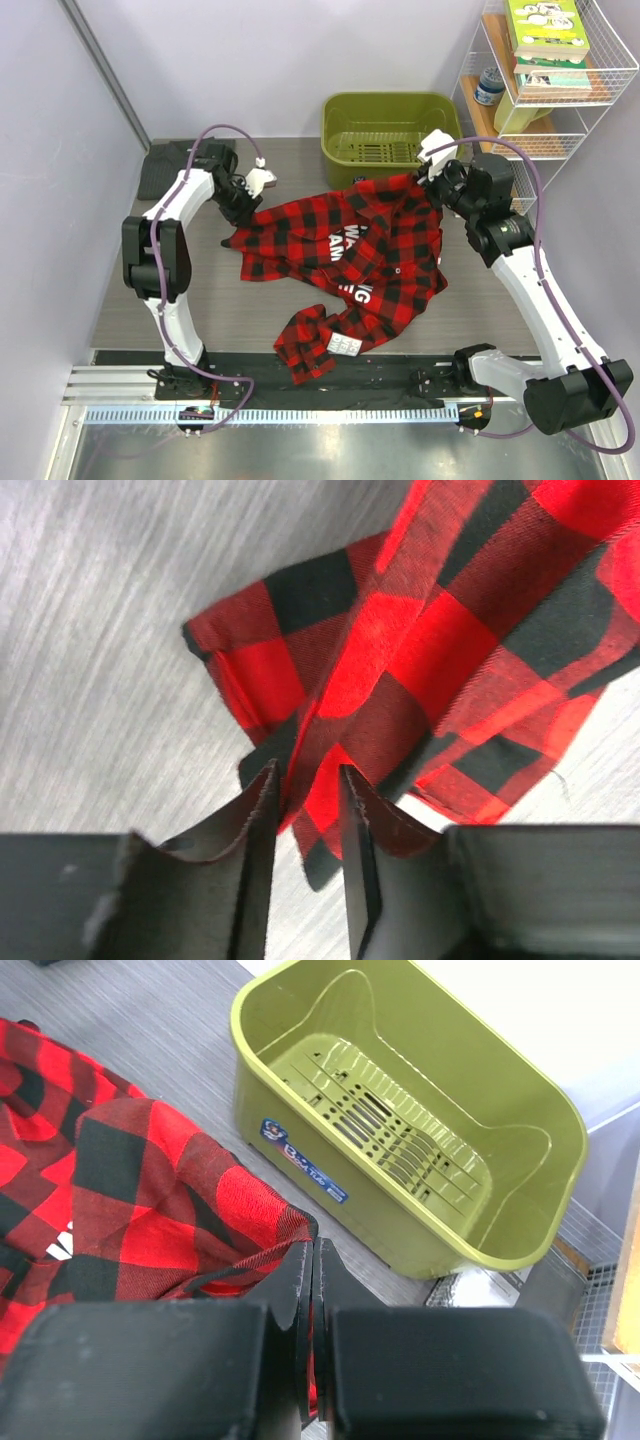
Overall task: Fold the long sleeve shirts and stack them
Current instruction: Flatten the shirt out
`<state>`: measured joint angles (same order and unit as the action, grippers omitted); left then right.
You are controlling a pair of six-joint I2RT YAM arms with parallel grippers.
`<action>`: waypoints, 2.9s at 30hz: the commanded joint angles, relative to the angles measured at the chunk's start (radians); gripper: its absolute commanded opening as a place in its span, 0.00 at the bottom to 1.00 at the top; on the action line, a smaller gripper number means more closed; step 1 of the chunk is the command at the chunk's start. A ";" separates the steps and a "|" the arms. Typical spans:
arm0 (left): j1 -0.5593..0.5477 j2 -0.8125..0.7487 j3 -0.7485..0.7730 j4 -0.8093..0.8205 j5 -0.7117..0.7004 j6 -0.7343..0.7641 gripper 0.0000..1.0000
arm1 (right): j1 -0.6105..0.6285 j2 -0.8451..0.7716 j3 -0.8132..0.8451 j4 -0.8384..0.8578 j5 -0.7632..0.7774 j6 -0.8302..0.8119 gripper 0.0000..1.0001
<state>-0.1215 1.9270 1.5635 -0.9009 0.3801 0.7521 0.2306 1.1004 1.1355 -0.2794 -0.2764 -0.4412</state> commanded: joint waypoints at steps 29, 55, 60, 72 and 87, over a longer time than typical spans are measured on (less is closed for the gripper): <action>0.105 -0.379 0.191 0.092 0.030 -0.307 0.00 | 0.021 -0.040 0.286 0.089 0.175 0.118 0.01; 0.103 -0.435 0.304 0.321 -0.179 -0.502 0.00 | 0.019 0.137 0.412 0.273 0.224 0.096 0.01; 0.109 -0.147 0.935 0.274 -0.259 -0.600 0.00 | 0.016 0.373 0.804 0.332 0.272 0.163 0.01; 0.117 -0.866 0.094 0.305 0.042 -0.430 0.00 | 0.006 -0.160 0.461 -0.150 0.235 0.073 0.01; 0.117 -1.178 -0.754 -0.426 0.005 0.446 0.30 | 0.007 -0.306 -0.123 -0.928 -0.014 -0.738 0.74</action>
<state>-0.0097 0.8276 0.7567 -1.1316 0.4404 0.9565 0.2386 0.8391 0.9688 -0.9550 -0.2760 -0.9028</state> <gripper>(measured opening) 0.200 0.650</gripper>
